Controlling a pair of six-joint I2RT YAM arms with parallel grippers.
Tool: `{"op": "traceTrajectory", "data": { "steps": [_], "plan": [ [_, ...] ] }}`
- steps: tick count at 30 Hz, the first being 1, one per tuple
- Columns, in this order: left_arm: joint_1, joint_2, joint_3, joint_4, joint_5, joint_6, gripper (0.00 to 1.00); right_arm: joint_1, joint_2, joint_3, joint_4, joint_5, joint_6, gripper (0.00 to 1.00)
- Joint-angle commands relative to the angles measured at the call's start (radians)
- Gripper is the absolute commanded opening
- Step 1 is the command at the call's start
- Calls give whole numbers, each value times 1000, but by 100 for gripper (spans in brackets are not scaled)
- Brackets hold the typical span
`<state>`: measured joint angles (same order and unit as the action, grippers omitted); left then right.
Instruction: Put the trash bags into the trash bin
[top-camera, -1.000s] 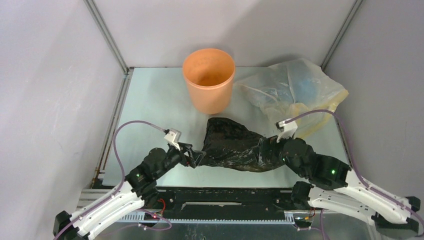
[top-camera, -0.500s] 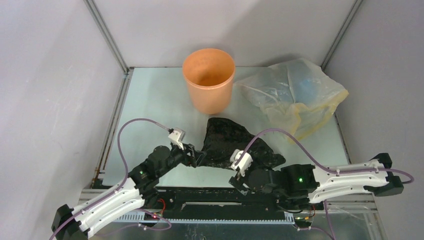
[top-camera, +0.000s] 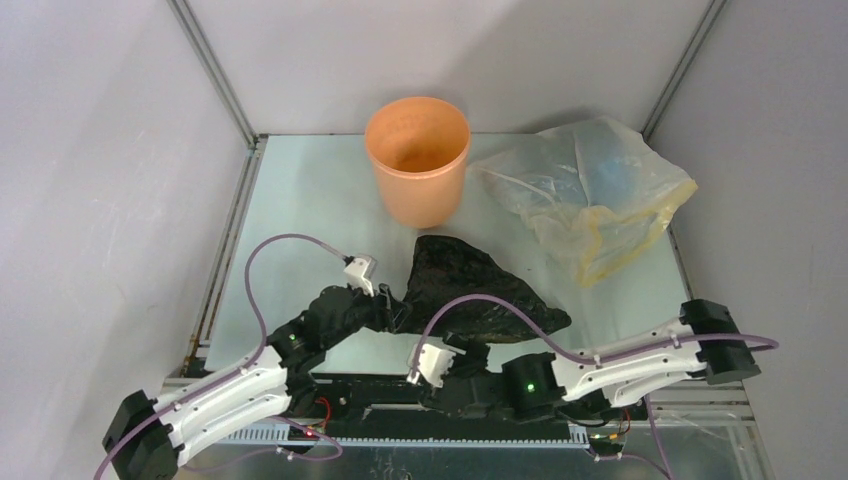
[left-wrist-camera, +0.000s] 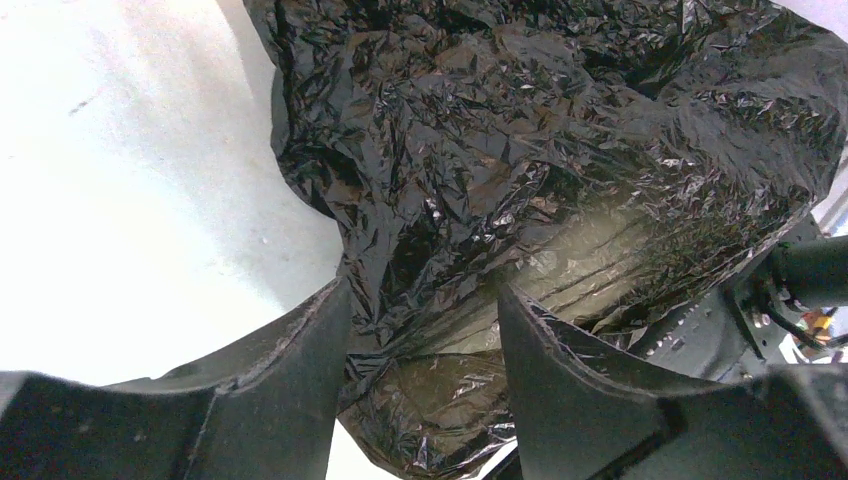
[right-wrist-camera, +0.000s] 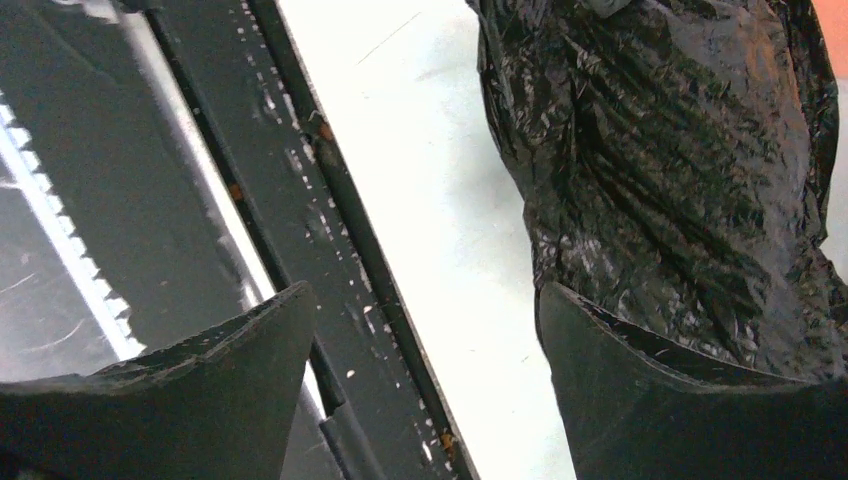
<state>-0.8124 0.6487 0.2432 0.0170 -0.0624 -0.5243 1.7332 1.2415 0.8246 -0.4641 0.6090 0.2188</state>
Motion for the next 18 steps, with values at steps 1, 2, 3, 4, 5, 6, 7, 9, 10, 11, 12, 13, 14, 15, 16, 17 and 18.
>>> {"op": "traceTrajectory", "data": {
  "steps": [1, 2, 3, 4, 5, 6, 7, 9, 10, 11, 12, 13, 14, 15, 16, 17, 18],
  "plan": [
    [-5, 40, 32, 81, 35, -43, 61, -50, 62, 47, 69, 53, -26, 86],
    [-5, 49, 33, 90, 41, -48, 60, -72, 84, 47, 74, 67, -28, 87],
    [-4, 57, 34, 95, 48, -52, 56, -83, 101, 49, 80, 85, -32, 89],
    [-4, 65, 37, 99, 53, -57, 51, -91, 119, 47, 89, 103, -41, 91],
    [-4, 73, 42, 99, 55, -66, 45, -97, 139, 47, 103, 116, -53, 93],
    [-3, 78, 47, 97, 55, -77, 36, -102, 159, 48, 121, 131, -70, 94],
    [-1, 81, 54, 98, 83, -88, 27, -106, 180, 48, 138, 157, -83, 94],
    [3, 78, 65, 105, 106, -119, 11, -117, 219, 49, 164, 216, -98, 94],
    [4, 70, 68, 109, 115, -137, 6, -126, 234, 50, 178, 245, -104, 92],
    [5, 64, 71, 114, 125, -154, 3, -135, 245, 50, 190, 279, -109, 88],
    [6, 56, 74, 116, 136, -168, 1, -144, 254, 49, 210, 302, -118, 84],
    [9, 51, 80, 116, 151, -187, 0, -154, 258, 50, 226, 317, -131, 79],
    [13, 47, 86, 116, 169, -199, 0, -162, 260, 48, 250, 335, -147, 74],
    [18, 43, 97, 114, 185, -209, 0, -169, 261, 45, 274, 353, -163, 65],
    [22, 41, 105, 108, 199, -218, 0, -173, 257, 42, 297, 379, -177, 51],
    [28, 37, 115, 98, 208, -224, 0, -178, 250, 41, 314, 394, -185, 35],
    [33, 34, 124, 83, 213, -227, 1, -185, 239, 40, 323, 397, -189, 23]
  ]
}}
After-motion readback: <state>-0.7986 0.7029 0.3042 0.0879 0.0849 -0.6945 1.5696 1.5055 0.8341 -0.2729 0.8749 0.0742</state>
